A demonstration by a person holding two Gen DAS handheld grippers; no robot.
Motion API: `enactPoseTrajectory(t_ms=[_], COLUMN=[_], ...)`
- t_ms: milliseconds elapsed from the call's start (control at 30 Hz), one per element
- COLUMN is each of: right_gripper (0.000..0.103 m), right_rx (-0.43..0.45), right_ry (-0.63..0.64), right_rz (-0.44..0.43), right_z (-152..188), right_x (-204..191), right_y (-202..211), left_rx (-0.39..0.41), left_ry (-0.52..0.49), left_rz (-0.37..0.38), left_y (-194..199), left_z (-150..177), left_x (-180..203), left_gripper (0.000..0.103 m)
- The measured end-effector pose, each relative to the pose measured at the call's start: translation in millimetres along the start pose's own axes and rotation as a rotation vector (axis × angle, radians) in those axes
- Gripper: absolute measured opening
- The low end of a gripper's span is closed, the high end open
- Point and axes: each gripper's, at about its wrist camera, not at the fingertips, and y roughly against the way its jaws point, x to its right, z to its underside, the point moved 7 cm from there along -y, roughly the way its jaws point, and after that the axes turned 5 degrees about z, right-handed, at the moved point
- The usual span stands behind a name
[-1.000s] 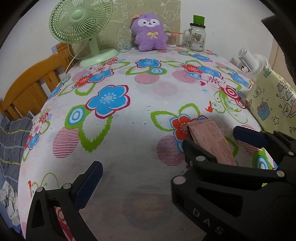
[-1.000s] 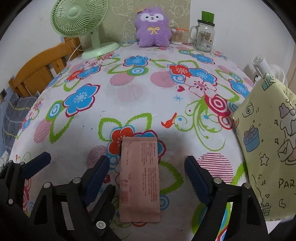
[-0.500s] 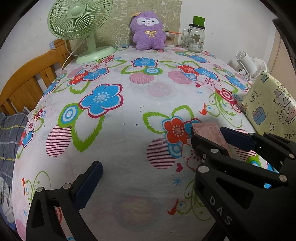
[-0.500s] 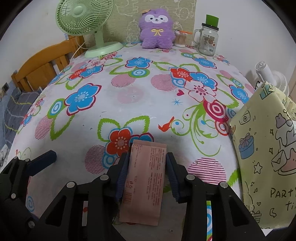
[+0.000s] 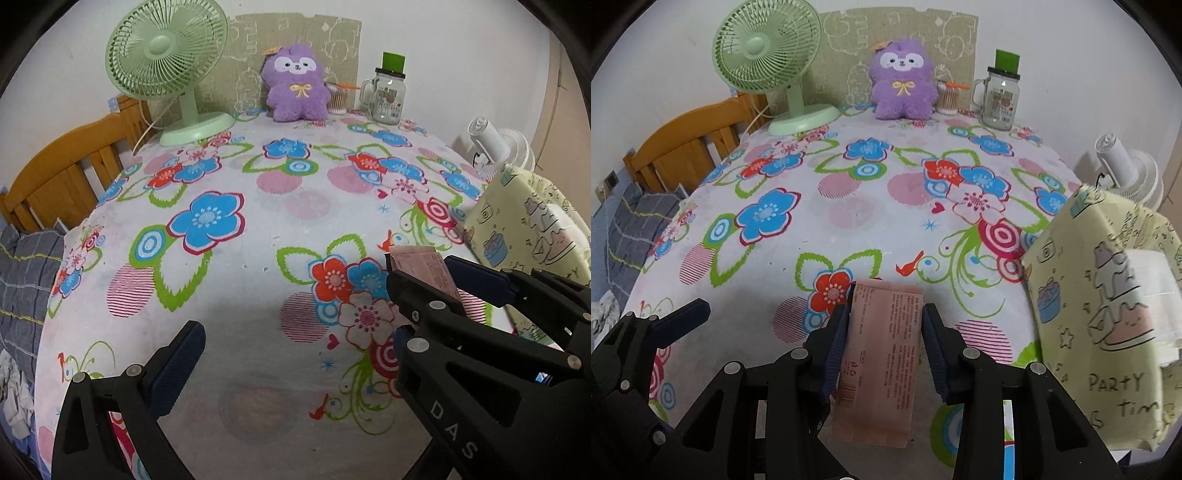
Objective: Organize soft objects
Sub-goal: 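Grasp the pink packet with the right gripper, then carry the pink packet with the right gripper to the yellow box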
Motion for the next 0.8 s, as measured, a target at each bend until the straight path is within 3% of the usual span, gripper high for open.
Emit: enactPoseTrajectory(t_ms=[800], right_gripper=[0.043], right_rx=[0.160], right_ry=[0.024], right_rz=[0.004], right_z=[-23], right_x=[20], right_y=[69], left_rx=[0.156], left_ry=[-0.020], left_rz=[-0.019], left_y=[59], left_z=[-26], left_x=[31], left_gripper=[0.102])
